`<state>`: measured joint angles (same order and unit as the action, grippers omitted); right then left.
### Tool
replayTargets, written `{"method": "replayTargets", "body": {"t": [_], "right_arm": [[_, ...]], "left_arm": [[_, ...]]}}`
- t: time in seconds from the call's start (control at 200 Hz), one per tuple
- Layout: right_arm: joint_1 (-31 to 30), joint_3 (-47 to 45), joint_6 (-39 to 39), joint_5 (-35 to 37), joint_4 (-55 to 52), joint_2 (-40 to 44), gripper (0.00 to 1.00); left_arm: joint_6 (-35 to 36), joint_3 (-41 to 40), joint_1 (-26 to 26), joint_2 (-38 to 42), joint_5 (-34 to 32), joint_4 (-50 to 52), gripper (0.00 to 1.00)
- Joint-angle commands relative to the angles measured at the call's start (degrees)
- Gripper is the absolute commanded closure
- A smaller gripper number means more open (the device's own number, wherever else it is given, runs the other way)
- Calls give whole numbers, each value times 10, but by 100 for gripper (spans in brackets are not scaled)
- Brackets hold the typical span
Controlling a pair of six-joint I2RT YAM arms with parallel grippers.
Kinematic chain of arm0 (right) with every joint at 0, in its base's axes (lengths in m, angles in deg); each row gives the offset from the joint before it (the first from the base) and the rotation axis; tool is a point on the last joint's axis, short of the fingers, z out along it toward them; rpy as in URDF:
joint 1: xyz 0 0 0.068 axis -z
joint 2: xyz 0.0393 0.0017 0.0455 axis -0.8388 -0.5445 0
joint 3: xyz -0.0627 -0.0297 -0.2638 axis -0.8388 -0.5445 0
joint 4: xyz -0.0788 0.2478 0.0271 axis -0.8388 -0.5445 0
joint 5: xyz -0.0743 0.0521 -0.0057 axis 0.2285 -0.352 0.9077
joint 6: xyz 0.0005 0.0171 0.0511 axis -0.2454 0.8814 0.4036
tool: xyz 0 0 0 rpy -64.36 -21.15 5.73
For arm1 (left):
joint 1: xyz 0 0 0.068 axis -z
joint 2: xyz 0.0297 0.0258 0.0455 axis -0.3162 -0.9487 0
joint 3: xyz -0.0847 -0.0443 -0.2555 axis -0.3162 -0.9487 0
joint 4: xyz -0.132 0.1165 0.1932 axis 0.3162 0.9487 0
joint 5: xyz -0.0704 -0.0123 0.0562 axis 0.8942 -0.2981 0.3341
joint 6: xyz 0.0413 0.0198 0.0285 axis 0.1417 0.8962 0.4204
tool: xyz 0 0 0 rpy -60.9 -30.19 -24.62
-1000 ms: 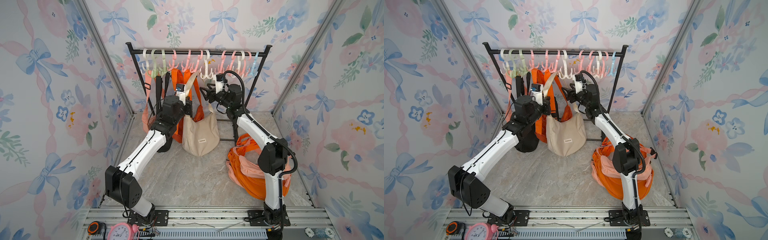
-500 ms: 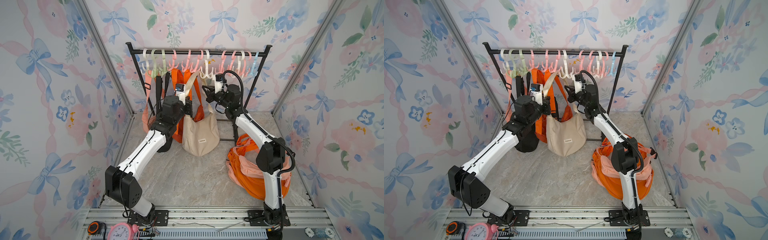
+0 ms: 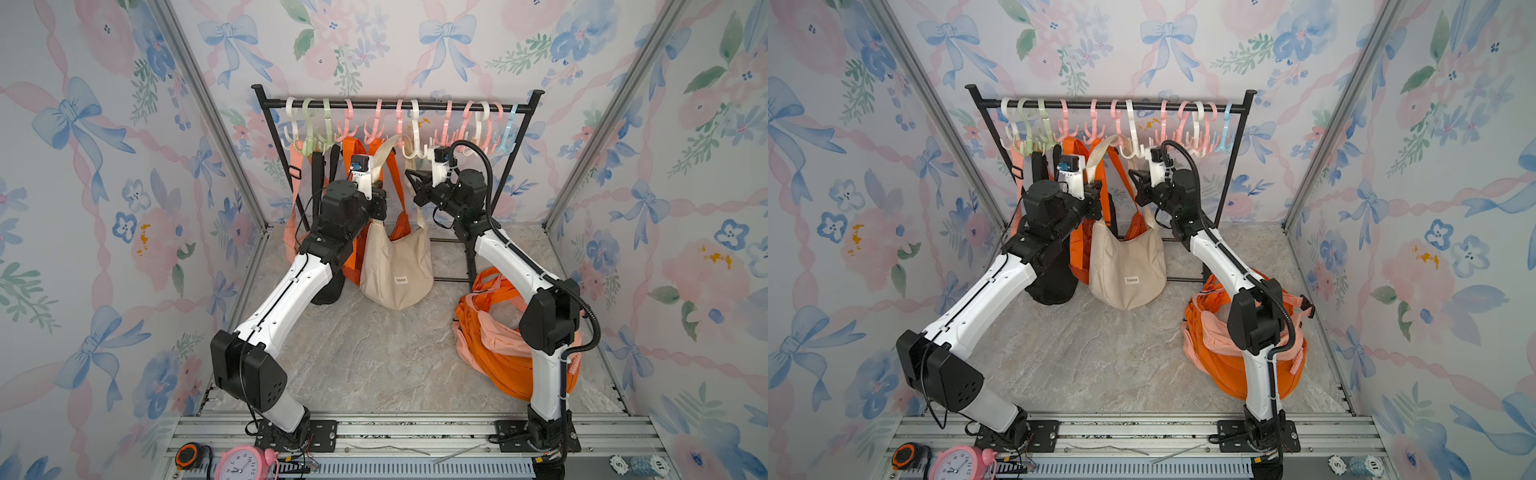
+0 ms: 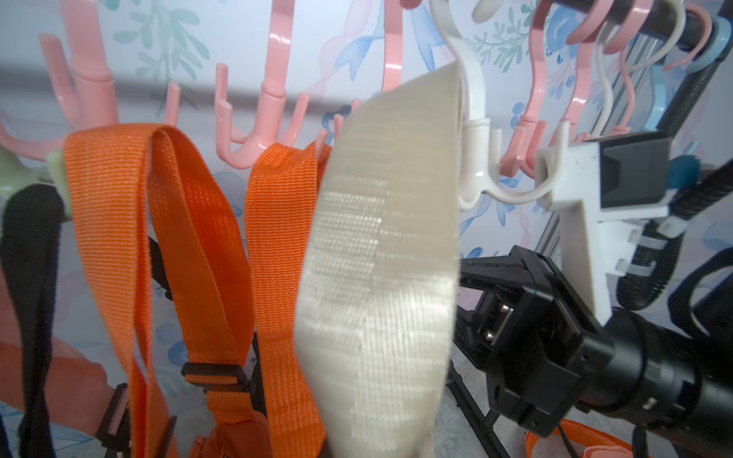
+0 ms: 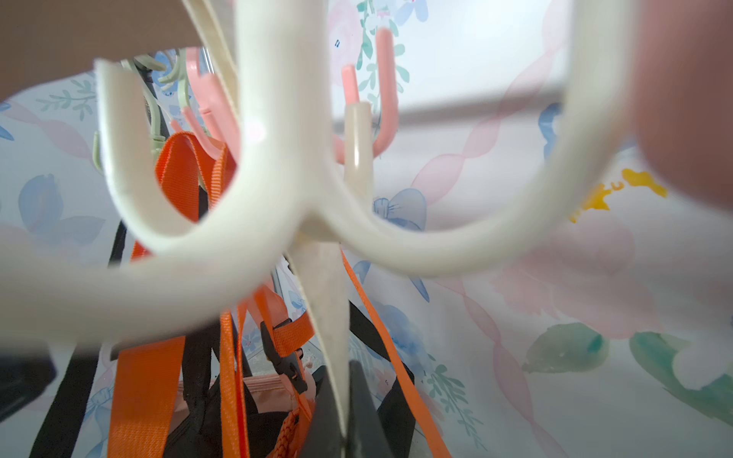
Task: Take the bag off the hook
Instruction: Pick up the bag from the hook.
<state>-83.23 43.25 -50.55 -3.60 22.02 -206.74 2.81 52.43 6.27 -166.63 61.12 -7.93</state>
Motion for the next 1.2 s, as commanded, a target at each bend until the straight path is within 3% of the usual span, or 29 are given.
{"method": "replayTargets", "body": {"t": [0.0, 0.38, 1.195], "right_arm": [[-9, -8, 7, -3, 28, 36, 100], [-20, -39, -6, -4, 35, 80, 100], [-65, -131, -50, 19, 39, 180, 100]], "left_arm": [[-5, 29, -5, -9, 14, 2, 100], [-5, 37, -4, 13, 22, 8, 100], [4, -83, 9, 161, -21, -30, 100]]}}
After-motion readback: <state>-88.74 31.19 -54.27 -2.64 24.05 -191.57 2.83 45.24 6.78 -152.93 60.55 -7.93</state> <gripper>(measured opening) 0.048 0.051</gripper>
